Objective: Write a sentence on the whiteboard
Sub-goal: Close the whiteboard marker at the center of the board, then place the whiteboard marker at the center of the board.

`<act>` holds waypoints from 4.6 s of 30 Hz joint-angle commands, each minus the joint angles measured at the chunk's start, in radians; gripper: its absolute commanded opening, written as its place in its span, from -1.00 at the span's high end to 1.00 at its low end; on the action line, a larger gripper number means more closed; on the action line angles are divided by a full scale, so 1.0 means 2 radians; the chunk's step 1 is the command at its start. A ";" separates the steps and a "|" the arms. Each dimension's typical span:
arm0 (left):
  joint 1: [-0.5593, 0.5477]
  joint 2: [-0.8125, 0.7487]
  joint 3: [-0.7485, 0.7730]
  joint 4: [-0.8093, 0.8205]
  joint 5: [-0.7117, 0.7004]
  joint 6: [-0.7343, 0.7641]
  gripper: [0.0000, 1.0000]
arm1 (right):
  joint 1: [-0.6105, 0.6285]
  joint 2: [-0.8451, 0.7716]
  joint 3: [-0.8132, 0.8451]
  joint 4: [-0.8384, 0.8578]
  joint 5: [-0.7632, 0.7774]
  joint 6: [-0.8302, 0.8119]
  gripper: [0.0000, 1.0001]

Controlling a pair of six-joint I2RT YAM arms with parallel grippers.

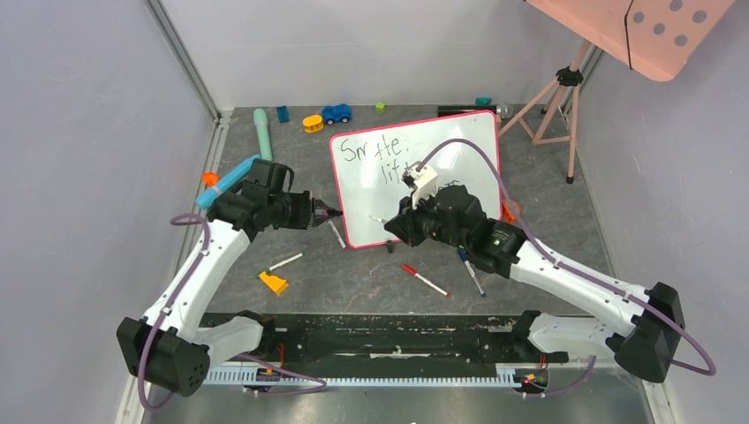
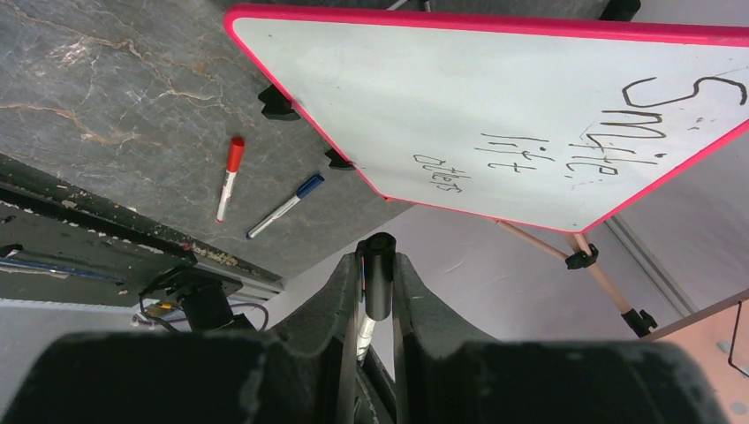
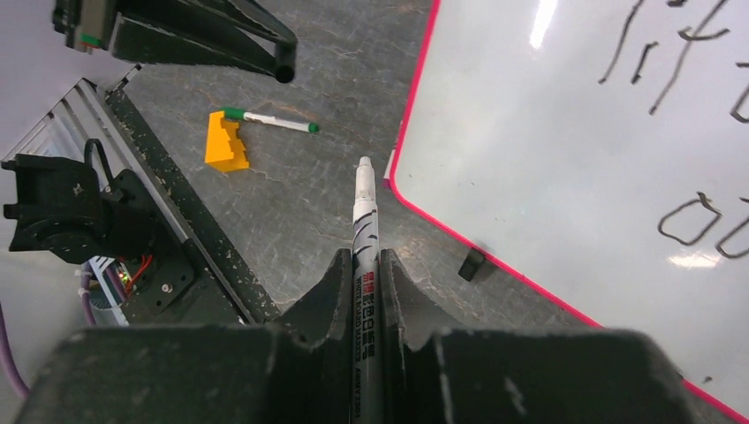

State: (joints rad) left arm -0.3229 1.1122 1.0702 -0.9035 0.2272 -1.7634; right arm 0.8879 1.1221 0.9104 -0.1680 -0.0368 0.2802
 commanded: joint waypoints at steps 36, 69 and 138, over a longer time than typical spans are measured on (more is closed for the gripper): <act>-0.001 -0.026 -0.043 0.021 0.036 -0.048 0.96 | 0.041 0.077 0.060 0.076 -0.035 -0.002 1.00; -0.003 -0.018 -0.022 0.020 0.055 -0.003 0.96 | 0.042 0.128 0.087 0.057 -0.020 0.006 1.00; -0.076 -0.162 -0.158 0.199 -0.266 0.605 -0.99 | -0.079 -0.110 -0.187 -0.057 0.152 0.085 -0.74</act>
State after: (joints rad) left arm -0.4770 0.8139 0.7689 -0.5819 -0.2359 -0.6849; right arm 0.7349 0.9577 0.5121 -0.1680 0.1177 0.4957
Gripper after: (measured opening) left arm 0.993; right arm 0.867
